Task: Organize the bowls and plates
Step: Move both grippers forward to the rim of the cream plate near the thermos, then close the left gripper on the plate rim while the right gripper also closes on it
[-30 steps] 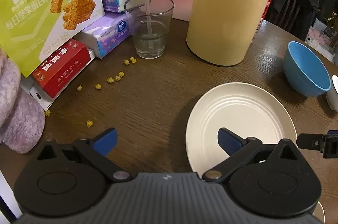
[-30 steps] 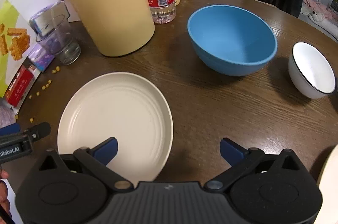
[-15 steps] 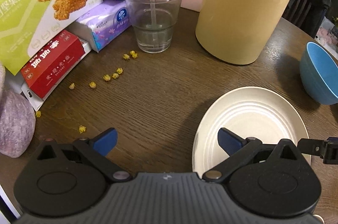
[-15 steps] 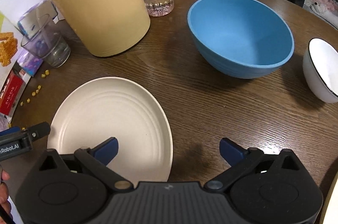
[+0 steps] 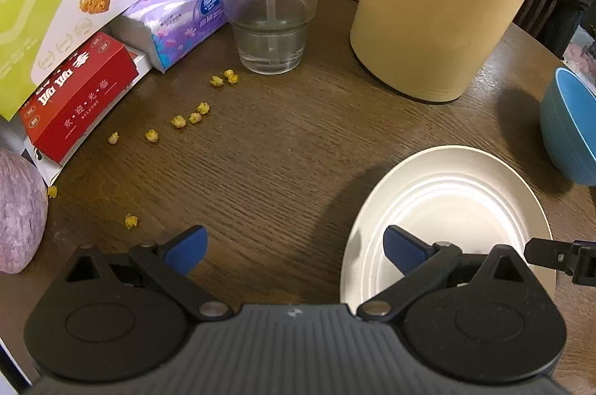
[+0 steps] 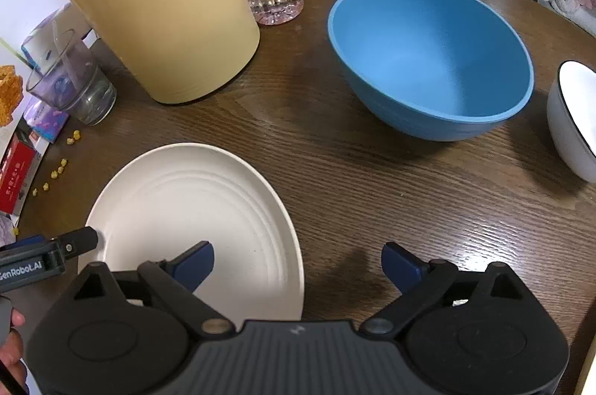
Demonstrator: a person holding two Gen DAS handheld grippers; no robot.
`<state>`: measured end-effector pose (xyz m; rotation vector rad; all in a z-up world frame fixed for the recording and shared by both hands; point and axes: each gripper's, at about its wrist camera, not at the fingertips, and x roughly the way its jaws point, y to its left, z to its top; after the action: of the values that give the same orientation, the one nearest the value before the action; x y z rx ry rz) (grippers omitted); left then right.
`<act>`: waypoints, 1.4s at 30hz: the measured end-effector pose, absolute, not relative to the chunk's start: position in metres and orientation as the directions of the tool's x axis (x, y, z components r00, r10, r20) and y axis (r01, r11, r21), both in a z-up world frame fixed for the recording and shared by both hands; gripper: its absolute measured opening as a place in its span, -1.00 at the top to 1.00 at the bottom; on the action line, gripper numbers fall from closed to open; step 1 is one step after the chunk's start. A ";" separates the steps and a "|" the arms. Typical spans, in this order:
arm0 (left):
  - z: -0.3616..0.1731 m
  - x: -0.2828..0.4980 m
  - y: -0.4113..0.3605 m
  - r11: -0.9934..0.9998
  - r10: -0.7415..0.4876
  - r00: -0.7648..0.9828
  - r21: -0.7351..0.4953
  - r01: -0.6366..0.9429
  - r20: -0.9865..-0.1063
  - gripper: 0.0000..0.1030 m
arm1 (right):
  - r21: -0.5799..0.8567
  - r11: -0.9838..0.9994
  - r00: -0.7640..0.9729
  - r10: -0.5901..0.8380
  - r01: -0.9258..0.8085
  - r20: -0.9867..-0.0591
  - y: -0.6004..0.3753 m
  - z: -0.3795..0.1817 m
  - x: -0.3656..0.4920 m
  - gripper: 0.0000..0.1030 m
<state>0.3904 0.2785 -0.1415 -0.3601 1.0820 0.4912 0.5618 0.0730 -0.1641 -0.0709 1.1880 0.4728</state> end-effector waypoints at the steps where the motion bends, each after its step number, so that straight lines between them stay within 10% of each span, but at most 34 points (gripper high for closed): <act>1: -0.142 0.390 0.279 0.836 0.202 0.378 -0.043 -0.547 -0.903 -0.99 | 0.193 0.900 0.286 0.319 -0.391 -0.904 0.074 -0.165 0.562 -0.81; 26: -0.149 0.393 0.279 0.842 0.125 0.348 -0.087 -0.533 -0.929 -0.37 | 0.189 0.916 0.254 0.288 -0.353 -0.923 0.069 -0.174 0.563 0.01; 42: -0.144 0.398 0.267 0.866 0.058 0.398 -0.152 -0.476 -0.916 0.65 | 0.233 0.902 0.235 0.331 -0.363 -0.914 0.066 -0.170 0.557 0.73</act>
<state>0.3976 0.2665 -0.1442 -0.4268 1.1184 0.3514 0.5570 0.0657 -0.1704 -0.0300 1.2459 0.4760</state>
